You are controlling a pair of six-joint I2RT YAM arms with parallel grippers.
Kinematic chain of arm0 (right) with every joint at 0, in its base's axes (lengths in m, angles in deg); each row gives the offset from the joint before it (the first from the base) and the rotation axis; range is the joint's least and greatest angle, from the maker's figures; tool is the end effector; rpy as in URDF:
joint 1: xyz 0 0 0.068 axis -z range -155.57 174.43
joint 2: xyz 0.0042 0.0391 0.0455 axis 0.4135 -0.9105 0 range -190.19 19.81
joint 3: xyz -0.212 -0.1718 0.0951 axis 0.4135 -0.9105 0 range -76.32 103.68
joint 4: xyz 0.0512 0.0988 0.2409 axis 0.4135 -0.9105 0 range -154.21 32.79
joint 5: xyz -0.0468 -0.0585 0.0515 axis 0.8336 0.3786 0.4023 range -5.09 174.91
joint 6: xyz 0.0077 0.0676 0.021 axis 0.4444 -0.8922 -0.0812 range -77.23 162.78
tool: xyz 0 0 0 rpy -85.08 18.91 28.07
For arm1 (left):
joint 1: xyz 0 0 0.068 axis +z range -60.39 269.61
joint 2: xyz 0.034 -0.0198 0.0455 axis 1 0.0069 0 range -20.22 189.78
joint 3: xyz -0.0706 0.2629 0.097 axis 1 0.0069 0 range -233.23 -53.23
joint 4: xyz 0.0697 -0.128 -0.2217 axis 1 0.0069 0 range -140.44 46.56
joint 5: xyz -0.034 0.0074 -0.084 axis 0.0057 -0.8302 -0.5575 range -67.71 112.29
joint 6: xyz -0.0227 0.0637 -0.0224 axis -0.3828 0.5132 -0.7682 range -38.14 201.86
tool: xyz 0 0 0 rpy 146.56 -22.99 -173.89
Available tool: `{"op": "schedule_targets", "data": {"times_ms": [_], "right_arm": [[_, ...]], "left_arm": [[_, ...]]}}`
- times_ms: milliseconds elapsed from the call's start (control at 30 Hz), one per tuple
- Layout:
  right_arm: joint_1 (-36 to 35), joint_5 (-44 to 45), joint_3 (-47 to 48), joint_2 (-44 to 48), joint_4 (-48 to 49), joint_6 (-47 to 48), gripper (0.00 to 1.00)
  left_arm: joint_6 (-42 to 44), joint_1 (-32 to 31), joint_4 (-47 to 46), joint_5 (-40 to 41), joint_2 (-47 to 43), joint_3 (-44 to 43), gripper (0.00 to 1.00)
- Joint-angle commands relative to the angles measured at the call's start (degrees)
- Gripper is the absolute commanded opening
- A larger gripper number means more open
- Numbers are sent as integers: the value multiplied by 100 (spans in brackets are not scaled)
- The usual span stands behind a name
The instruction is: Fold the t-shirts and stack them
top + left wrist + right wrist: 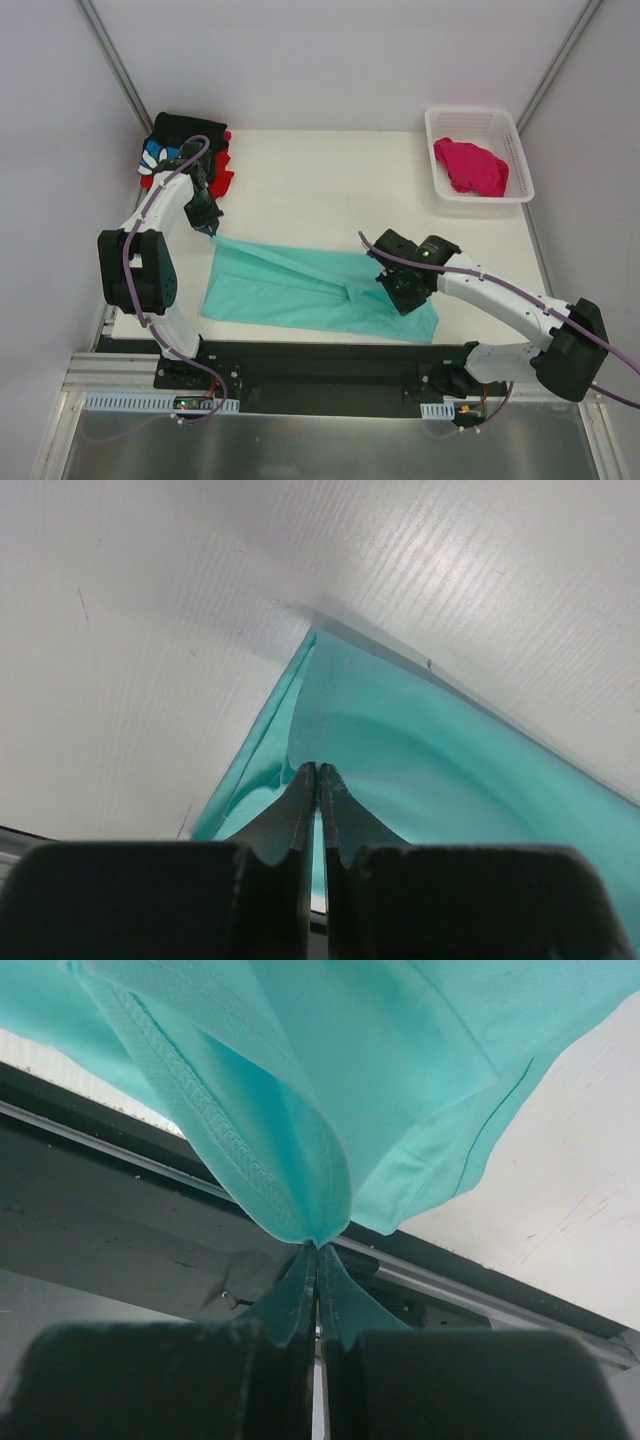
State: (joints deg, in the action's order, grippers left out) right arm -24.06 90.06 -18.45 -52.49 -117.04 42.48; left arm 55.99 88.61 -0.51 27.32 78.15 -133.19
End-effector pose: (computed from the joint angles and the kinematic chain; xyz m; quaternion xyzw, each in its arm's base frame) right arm 0.1542 0.1663 0.2494 -0.3983 0.9059 0.0160 0.1429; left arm 0.3651 -0.0013 0.2464 -0.2194 0.9564 -0.0016 0.1927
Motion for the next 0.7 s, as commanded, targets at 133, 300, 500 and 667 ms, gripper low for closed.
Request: {"op": "schedule_targets", "data": {"times_ms": [133, 300, 500, 667], "right_arm": [[-538, 48, -372, -13, -160, -699, 1], [-600, 74, -548, -22, -73, -814, 1], [-609, 162, -557, -206, 51, -797, 1], [-618, 171, -566, -373, 130, -770, 1]], "left_arm": [[152, 64, 17, -3, -142, 33, 0], [178, 64, 25, -3, -177, 68, 0], [178, 64, 8, -143, -265, 147, 0], [205, 64, 17, -266, -423, 296, 0]]}}
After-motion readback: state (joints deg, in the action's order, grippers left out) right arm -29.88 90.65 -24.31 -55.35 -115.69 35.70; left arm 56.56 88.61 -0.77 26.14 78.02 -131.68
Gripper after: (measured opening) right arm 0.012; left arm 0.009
